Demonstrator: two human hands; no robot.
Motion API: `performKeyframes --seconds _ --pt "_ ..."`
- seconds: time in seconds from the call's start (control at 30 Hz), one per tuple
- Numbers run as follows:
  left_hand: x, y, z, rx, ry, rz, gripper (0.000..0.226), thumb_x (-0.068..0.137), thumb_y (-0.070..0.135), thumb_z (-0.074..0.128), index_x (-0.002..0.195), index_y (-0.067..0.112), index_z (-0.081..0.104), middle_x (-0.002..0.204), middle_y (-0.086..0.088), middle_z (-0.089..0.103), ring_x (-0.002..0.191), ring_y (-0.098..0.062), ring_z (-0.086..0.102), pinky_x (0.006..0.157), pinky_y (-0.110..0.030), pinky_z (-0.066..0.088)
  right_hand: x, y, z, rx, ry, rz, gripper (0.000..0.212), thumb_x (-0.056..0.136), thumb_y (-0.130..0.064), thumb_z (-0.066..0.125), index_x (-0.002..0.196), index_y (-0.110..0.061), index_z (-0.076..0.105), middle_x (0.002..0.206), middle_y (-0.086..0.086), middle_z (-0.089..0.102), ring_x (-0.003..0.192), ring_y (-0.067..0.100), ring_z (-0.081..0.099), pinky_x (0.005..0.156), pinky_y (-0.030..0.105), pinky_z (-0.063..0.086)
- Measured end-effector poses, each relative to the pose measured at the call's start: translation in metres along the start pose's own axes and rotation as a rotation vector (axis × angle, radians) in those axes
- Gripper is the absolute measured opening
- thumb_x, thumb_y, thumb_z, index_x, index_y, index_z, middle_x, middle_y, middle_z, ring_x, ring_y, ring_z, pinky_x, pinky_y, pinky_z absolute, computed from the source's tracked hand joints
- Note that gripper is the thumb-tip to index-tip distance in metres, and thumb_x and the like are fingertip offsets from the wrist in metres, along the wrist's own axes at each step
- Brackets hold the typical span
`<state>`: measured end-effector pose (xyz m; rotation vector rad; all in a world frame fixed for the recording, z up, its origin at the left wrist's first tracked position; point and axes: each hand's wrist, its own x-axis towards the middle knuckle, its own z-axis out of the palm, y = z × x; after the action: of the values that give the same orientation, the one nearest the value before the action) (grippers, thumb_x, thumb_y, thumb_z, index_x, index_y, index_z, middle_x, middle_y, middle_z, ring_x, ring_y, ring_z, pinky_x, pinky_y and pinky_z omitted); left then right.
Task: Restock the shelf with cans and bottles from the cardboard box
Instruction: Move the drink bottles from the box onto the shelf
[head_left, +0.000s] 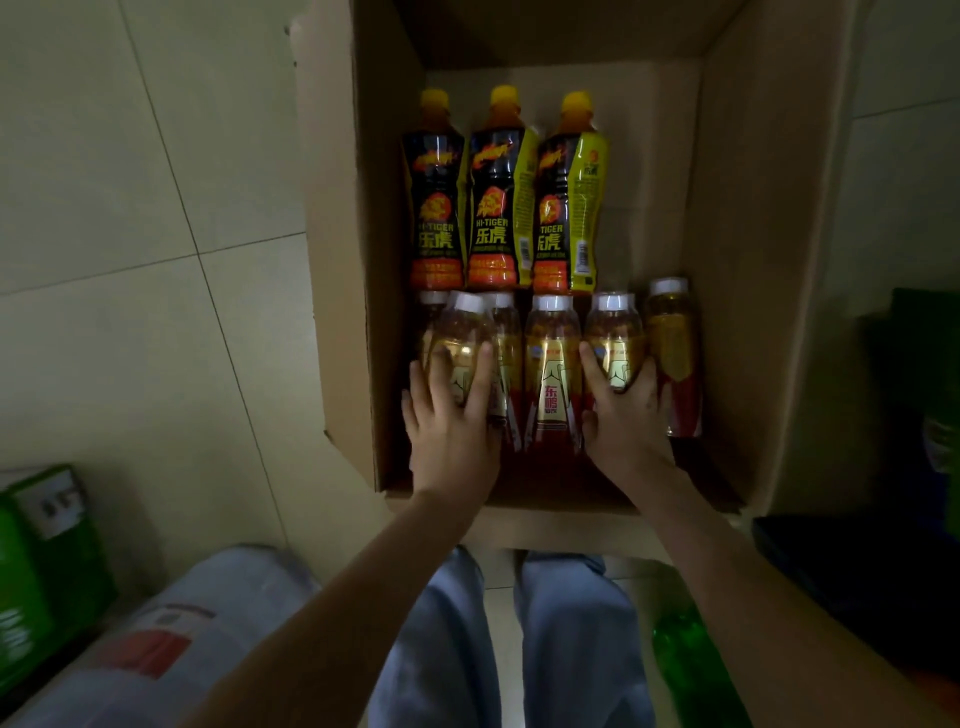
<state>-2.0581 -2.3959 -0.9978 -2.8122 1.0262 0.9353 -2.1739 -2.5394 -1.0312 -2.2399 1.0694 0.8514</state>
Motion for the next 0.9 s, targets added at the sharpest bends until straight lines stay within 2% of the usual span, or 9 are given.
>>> performKeyframes --seconds 0.07,0.17,0.3,0.43,0.57,0.67,0.73,0.83,0.9 --pt "0.003 0.003 0.001 -0.049 -0.035 -0.062 0.1 0.079 0.029 0.071 0.15 0.036 0.001 0.15 -0.013 0.0 0.136 -0.051 0.02 0.105 -0.062 0.034 0.0 0.001 0.002 0.025 0.033 -0.026 0.08 0.091 -0.026 0.054 0.151 -0.041 0.003 0.148 0.034 0.006 0.137 0.045 0.015 0.116 0.056 0.012" --pt "0.004 0.005 0.001 0.008 -0.027 -0.06 0.107 0.076 0.034 0.074 0.15 0.035 -0.003 0.153 -0.017 -0.01 0.124 -0.05 0.037 0.093 -0.056 0.047 -0.001 -0.001 0.003 0.036 0.018 -0.011 0.082 0.091 -0.024 0.056 0.151 -0.041 0.003 0.15 0.032 0.004 0.134 0.045 0.019 0.113 0.054 0.021" --pt "0.005 0.008 -0.003 0.104 -0.085 -0.075 0.112 0.081 0.042 0.068 0.145 0.034 -0.023 0.149 -0.021 -0.028 0.112 -0.043 0.046 0.082 -0.042 0.052 -0.003 -0.008 0.003 0.17 0.013 0.051 0.086 0.091 -0.014 0.056 0.149 -0.047 0.002 0.153 0.026 -0.003 0.138 0.042 0.015 0.11 0.051 0.028" --pt "0.005 0.008 -0.005 0.102 -0.116 -0.084 0.111 0.082 0.043 0.066 0.145 0.033 -0.025 0.149 -0.022 -0.029 0.116 -0.043 0.042 0.086 -0.042 0.051 -0.005 -0.015 0.001 0.283 0.031 0.101 0.093 0.089 -0.009 0.059 0.148 -0.048 -0.001 0.154 0.025 -0.004 0.14 0.042 0.009 0.111 0.053 0.025" --pt "0.006 0.005 -0.004 0.099 -0.134 -0.057 0.11 0.083 0.045 0.064 0.144 0.033 -0.027 0.15 -0.025 -0.027 0.124 -0.045 0.034 0.093 -0.044 0.047 -0.01 -0.02 0.005 0.279 0.133 0.152 0.111 0.082 -0.007 0.067 0.147 -0.043 -0.015 0.152 0.026 0.005 0.138 0.041 0.017 0.11 0.056 0.028" --pt "0.006 0.004 -0.006 0.107 -0.156 -0.039 0.111 0.084 0.046 0.062 0.142 0.032 -0.032 0.149 -0.027 -0.028 0.126 -0.046 0.031 0.095 -0.045 0.045 -0.009 -0.018 0.007 0.271 0.138 0.15 0.111 0.083 -0.01 0.068 0.147 -0.041 -0.016 0.152 0.025 0.008 0.138 0.041 0.019 0.109 0.056 0.03" --pt "0.006 0.003 -0.006 0.108 -0.157 -0.035 0.11 0.084 0.045 0.062 0.142 0.031 -0.031 0.149 -0.027 -0.029 0.127 -0.047 0.031 0.095 -0.045 0.045 -0.003 -0.012 0.005 0.246 0.085 0.122 0.101 0.087 -0.015 0.064 0.148 -0.042 -0.012 0.154 0.025 0.004 0.138 0.043 0.018 0.109 0.056 0.029" --pt "0.005 0.004 -0.006 0.111 -0.151 -0.03 0.108 0.085 0.043 0.06 0.143 0.031 -0.03 0.148 -0.027 -0.03 0.126 -0.047 0.031 0.094 -0.045 0.046 0.007 0.0 -0.002 0.227 0.031 0.072 0.08 0.097 -0.035 0.05 0.147 -0.048 -0.011 0.156 0.022 -0.001 0.138 0.045 0.018 0.11 0.054 0.025" --pt "0.006 0.004 -0.005 0.112 -0.154 -0.033 0.109 0.085 0.043 0.061 0.143 0.03 -0.03 0.148 -0.026 -0.03 0.126 -0.046 0.031 0.094 -0.045 0.046 0.014 0.005 -0.005 0.192 0.009 0.039 0.08 0.096 -0.044 0.049 0.146 -0.049 -0.013 0.157 0.022 -0.002 0.138 0.043 0.02 0.11 0.051 0.024"
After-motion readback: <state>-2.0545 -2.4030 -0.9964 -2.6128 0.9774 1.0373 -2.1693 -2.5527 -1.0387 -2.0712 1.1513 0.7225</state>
